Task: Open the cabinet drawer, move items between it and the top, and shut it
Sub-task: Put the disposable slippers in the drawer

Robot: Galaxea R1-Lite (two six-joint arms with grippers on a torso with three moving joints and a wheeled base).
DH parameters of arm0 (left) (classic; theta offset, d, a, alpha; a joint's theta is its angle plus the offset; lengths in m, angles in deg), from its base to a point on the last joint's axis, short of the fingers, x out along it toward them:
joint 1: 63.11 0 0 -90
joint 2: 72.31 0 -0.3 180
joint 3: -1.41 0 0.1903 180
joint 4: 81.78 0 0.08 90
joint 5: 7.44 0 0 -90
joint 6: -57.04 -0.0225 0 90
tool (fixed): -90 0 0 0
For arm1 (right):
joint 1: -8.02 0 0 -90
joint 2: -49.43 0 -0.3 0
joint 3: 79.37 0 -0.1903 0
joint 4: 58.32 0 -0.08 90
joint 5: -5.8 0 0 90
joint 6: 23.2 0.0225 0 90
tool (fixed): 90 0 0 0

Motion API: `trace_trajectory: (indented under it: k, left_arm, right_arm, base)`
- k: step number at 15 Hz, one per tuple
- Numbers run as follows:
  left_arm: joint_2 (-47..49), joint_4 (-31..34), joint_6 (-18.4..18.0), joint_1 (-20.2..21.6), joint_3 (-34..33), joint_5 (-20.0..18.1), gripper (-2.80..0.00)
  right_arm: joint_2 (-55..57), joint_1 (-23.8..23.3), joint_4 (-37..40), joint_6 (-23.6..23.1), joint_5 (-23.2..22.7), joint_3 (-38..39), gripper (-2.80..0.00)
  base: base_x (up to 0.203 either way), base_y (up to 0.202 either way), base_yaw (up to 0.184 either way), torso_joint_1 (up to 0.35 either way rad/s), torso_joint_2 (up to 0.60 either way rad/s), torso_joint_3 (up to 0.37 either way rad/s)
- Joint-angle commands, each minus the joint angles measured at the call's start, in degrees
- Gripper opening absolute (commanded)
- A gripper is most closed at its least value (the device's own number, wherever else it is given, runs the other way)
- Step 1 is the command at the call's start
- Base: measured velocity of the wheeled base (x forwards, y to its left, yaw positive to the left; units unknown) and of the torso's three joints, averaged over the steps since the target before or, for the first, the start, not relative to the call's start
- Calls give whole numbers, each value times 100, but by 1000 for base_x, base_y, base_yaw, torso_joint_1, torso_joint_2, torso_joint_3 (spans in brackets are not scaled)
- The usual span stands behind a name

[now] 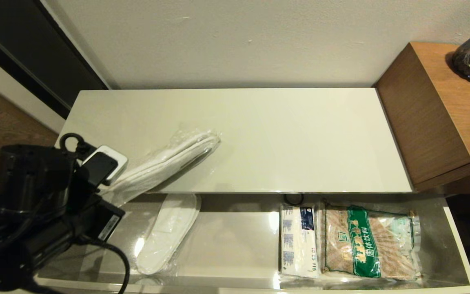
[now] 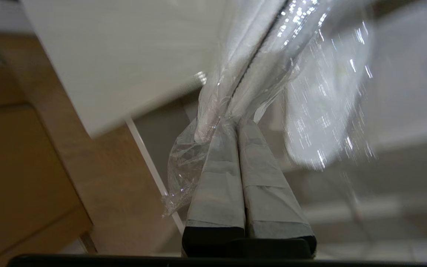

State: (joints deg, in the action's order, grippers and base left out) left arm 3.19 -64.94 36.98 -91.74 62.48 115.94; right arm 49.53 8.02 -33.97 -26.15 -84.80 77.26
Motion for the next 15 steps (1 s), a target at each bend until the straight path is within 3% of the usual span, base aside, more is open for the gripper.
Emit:
trace_trajectory:
  k: [1, 4, 8, 10, 12, 15]
  left_arm:
    - [-792, 555, 121, -17, -306, -120, -280]
    - [-1467, 754, 188, -27, -1061, -359, -280]
    - [-2361, 1765, 200, -21, -1545, -941, -280]
    - [-2428, 1979, 222, -13, -1937, -1139, -280]
    - [-2043, 1654, 353, -7, -2146, -1152, -280]
    - [-1025, 652, 783, 55, -2226, -1117, -280]
  right_arm:
    - [8, 0, -2, -4, -2, 0, -280]
    - [8, 0, -2, -4, -2, 0, -280]
    - [8, 0, -2, -4, -2, 0, -280]
    - [8, 0, -2, -4, -2, 0, -280]
    - [8, 0, 7, -4, -2, 0, -280]
    - [8, 0, 7, -4, -2, 0, -280]
  base:
    - [0, 0, 0, 0, 0, 0]
    - [0, 0, 0, 0, 0, 0]
    - [0, 0, 0, 0, 0, 0]
    - [0, 0, 0, 0, 0, 0]
    - [0, 0, 0, 0, 0, 0]
    - [0, 0, 0, 0, 0, 0]
